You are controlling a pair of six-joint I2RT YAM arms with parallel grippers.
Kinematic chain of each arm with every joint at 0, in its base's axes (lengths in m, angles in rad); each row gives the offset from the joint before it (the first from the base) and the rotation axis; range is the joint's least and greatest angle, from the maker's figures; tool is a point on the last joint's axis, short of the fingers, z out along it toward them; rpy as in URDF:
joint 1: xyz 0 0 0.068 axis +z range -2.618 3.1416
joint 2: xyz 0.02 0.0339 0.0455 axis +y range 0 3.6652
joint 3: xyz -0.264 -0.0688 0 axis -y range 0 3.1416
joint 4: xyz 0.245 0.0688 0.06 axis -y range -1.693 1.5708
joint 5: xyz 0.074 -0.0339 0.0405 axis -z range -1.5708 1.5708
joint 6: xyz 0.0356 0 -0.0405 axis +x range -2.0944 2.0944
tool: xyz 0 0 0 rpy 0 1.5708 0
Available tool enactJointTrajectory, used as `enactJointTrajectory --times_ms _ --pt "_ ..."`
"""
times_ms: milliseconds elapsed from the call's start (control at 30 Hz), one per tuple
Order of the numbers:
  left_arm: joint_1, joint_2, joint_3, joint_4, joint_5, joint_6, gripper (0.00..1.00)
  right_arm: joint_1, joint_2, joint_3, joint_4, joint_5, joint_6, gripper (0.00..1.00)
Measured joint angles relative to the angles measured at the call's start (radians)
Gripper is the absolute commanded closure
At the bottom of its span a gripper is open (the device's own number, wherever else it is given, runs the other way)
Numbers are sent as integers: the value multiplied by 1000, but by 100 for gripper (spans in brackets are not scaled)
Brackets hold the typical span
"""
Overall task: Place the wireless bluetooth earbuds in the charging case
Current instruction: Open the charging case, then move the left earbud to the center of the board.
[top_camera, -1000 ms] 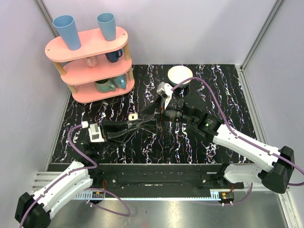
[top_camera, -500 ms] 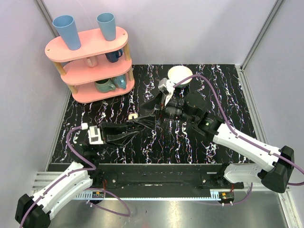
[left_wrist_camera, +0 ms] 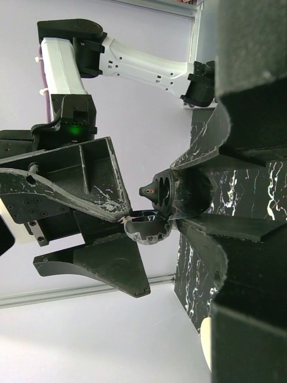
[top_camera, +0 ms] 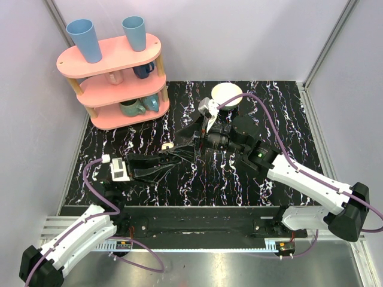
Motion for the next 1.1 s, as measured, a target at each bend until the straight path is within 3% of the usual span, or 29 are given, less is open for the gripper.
enactJointTrajectory --times_ms 1100 --pt "-6 1 -12 -20 -80 5 100 -1 2 6 24 -6 -8 15"
